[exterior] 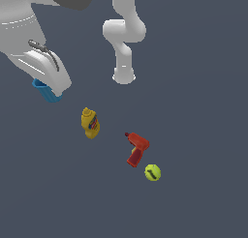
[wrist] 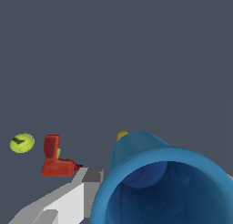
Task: Pick up a designated object from a clutter of objects.
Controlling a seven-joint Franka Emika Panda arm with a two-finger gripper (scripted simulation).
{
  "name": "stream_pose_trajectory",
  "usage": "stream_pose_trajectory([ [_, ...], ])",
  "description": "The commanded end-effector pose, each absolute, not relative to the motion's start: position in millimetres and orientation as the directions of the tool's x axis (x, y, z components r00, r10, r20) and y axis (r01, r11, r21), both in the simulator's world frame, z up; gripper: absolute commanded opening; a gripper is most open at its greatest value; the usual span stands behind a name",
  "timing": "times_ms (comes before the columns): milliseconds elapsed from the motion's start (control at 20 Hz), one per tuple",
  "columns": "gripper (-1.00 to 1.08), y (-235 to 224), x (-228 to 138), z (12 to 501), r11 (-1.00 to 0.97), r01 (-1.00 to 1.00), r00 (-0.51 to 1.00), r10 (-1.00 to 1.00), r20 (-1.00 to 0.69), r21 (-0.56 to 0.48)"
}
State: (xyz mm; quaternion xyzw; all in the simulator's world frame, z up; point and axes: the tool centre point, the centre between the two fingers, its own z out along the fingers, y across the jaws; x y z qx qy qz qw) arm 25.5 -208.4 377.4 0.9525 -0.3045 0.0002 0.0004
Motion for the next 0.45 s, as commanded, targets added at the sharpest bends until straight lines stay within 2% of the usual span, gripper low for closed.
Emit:
stream_pose_trajectory([
  [0, -1.00, -209, 26, 390, -0.815, -0.579, 0.815, -0.579, 0.000, 0.000],
  [400, -1.00, -210, 28, 404, -0.815, -0.579, 0.815, -0.579, 0.000, 0.000],
])
